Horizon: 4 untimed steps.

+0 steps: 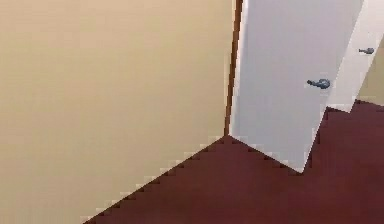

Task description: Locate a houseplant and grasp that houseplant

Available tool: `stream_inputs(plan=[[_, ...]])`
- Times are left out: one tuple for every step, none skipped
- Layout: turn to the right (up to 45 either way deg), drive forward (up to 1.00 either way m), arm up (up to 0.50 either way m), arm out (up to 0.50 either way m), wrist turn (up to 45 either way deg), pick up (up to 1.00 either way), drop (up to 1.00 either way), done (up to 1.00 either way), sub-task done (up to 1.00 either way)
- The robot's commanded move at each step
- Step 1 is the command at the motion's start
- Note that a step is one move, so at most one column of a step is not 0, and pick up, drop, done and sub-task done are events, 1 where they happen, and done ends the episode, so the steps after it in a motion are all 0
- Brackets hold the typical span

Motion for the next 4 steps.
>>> stream_inputs(plan=[[9.0,0.00,0.00,0.00,0.0,0.00,0.00,0.00,0.00],[0.0,0.30,0.00,0.00,0.0,0.00,0.00,0.00,0.00],[36.0,0.00,0.00,0.00,0.0,0.00,0.00,0.00,0.00],[0.0,0.90,0.00,0.00,0.0,0.00,0.00,0.00,0.00]])
